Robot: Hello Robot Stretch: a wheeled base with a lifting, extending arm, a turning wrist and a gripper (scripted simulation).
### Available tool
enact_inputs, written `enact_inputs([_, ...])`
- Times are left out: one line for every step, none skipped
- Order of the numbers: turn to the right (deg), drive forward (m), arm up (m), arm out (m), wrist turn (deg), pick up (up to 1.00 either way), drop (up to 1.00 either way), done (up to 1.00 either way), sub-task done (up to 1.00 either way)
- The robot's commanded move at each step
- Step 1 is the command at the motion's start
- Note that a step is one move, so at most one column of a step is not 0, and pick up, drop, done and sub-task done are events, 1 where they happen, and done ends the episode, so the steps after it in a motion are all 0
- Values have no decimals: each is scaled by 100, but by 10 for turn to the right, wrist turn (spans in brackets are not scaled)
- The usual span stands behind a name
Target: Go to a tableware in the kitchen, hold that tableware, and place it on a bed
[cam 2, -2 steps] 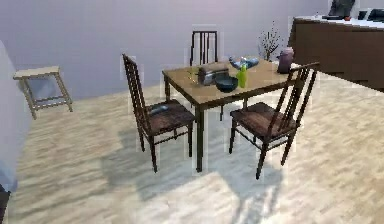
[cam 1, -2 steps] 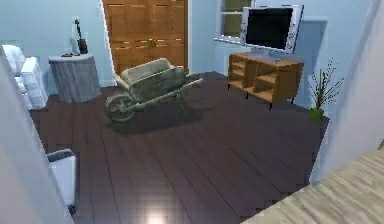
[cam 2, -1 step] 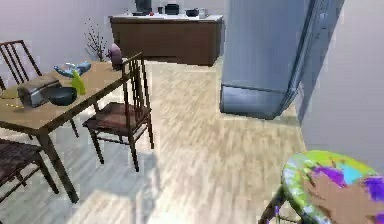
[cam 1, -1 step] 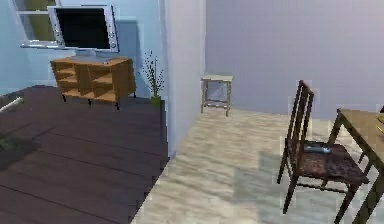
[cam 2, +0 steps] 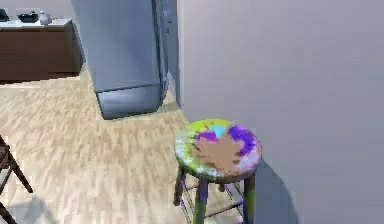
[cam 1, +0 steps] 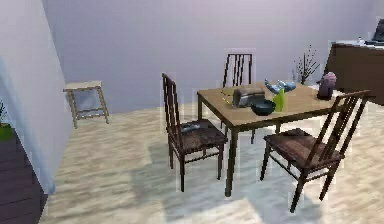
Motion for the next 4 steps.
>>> enact_inputs([0, 30, 0, 0, 0, 0, 0, 0, 0])
enact_inputs([390, 0, 0, 0, 0, 0, 0, 0, 0])
enact_inputs([0, 40, 0, 0, 0, 0, 0, 0, 0])
enact_inputs([-450, 0, 0, 0, 0, 0, 0, 0, 0])
